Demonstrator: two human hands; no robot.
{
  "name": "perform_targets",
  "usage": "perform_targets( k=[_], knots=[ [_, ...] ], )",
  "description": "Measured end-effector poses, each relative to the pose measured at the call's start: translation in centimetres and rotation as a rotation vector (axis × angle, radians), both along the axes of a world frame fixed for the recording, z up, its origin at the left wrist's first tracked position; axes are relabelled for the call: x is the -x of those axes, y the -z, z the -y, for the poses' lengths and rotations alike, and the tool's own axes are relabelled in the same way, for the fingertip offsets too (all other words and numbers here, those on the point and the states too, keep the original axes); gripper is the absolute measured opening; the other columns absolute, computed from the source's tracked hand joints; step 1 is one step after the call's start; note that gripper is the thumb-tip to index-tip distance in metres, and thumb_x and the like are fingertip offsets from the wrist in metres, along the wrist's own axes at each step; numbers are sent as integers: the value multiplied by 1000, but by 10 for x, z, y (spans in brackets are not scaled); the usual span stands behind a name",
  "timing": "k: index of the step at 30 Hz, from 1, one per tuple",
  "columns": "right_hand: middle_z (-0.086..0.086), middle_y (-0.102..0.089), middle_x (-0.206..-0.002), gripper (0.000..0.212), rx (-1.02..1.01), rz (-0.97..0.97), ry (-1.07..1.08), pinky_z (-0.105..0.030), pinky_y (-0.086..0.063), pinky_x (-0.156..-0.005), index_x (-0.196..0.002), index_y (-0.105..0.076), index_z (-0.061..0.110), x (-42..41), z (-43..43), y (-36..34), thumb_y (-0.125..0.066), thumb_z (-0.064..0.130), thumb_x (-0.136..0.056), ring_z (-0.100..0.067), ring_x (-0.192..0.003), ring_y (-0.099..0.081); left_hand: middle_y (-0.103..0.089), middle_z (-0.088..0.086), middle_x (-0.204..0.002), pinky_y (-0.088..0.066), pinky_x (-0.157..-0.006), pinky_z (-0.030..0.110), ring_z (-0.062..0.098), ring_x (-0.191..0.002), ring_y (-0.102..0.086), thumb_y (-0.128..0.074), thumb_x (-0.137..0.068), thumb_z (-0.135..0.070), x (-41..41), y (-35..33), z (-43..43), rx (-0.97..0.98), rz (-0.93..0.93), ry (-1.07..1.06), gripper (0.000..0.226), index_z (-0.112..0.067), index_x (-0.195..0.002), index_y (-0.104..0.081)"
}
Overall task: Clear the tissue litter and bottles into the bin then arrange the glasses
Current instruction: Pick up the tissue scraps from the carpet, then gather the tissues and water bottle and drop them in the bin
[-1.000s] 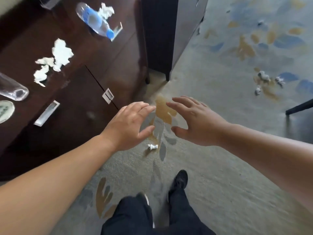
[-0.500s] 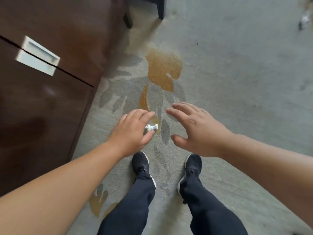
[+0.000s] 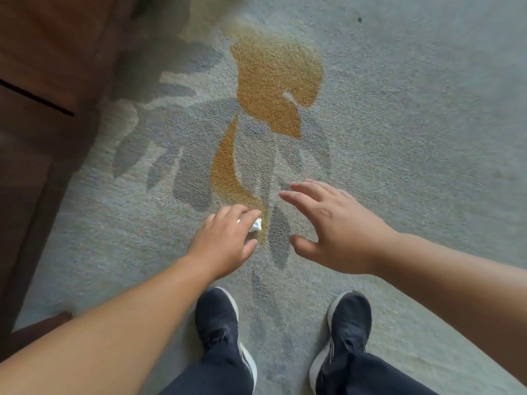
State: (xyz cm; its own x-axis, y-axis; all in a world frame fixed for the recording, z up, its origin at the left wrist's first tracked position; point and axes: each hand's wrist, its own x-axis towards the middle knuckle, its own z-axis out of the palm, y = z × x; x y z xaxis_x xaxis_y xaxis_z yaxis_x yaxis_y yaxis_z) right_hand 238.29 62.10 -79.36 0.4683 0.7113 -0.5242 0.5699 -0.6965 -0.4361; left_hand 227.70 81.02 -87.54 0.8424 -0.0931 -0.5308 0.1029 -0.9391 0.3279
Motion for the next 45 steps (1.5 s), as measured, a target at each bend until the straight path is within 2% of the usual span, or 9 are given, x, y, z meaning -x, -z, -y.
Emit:
perform_targets(
  k=[6, 10, 16, 20, 24, 29, 35, 40, 45],
  knots=[
    [4, -23, -156, 72, -10, 8, 11, -35, -17, -114, -149, -21, 29, -4, 9, 64, -46, 54, -86, -15, -143, -15, -44, 2, -131, -40, -94, 39, 25, -117, -42, -57, -88, -33, 4, 85, 11, -128, -57, 57, 51, -33, -136, -38],
    [4, -22, -156, 72, -15, 9, 16, -36, -16, -114, -149, -20, 30, -4, 11, 88, -45, 55, -86, -15, -144, -14, -44, 3, -124, -40, -88, 37, 23, -110, -43, -51, -92, -30, 5, 111, 14, -150, -74, 51, 38, -33, -128, -40],
    [3, -22, -156, 72, -46, 33, 16, -37, -17, -116, -149, -20, 28, -11, 8, 88, -45, 54, -86, -16, -144, -14, -45, 4, -110, -43, -76, 34, 24, -105, -48, -49, -90, -9, -1, 124, 7, -192, -201, 55, 27, -23, -113, -46],
    [2, -20, -157, 73, -45, 46, 12, -35, -14, -115, -149, -20, 28, -16, 5, 60, -46, 54, -86, -16, -145, -11, -41, 0, -95, -35, -60, 32, 21, -91, -50, -47, -93, -11, -14, 87, 5, -138, -138, 35, 13, -21, -101, -48],
    [4, -17, -158, 73, -69, 62, 1, -34, -11, -116, -150, -17, 29, -18, -2, -28, -46, 53, -87, -15, -145, -8, -49, -1, -90, -31, -54, 28, 18, -74, -49, -44, -96, -16, -32, -21, 3, -61, -26, 4, 10, -25, -99, -47],
    [6, -16, -158, 74, -132, 138, -2, -32, -9, -116, -150, -17, 31, -34, -9, -196, -46, 53, -86, -14, -146, -6, -44, -4, -85, -31, -55, 32, 22, -72, -49, -36, -96, -26, -55, -207, -7, -16, 65, -31, 17, -26, -91, -52],
    [6, -19, -157, 73, -221, 297, 8, -28, -11, -115, -149, -22, 31, -65, -8, -427, -48, 52, -84, -15, -145, -11, -42, -2, -79, -39, -65, 39, 27, -74, -51, -10, -71, -50, -85, -452, -16, -16, 230, -127, 45, -18, -80, -41],
    [8, -18, -157, 72, -298, 428, -2, -21, -5, -111, -148, -21, 32, -79, -2, -586, -50, 51, -85, -12, -145, -10, -41, -2, -72, -33, -59, 34, 19, -65, -48, -26, -80, -50, -104, -622, -11, -44, 510, -160, 32, -20, -73, -35],
    [8, -19, -157, 72, -355, 562, -21, -28, -13, -115, -150, -20, 31, -85, 7, -697, -48, 52, -87, -12, -144, -12, -48, -7, -79, -41, -62, 33, 22, -69, -54, -45, -84, -26, -118, -741, -4, -52, 686, -100, 4, -26, -85, -41]
  ],
)
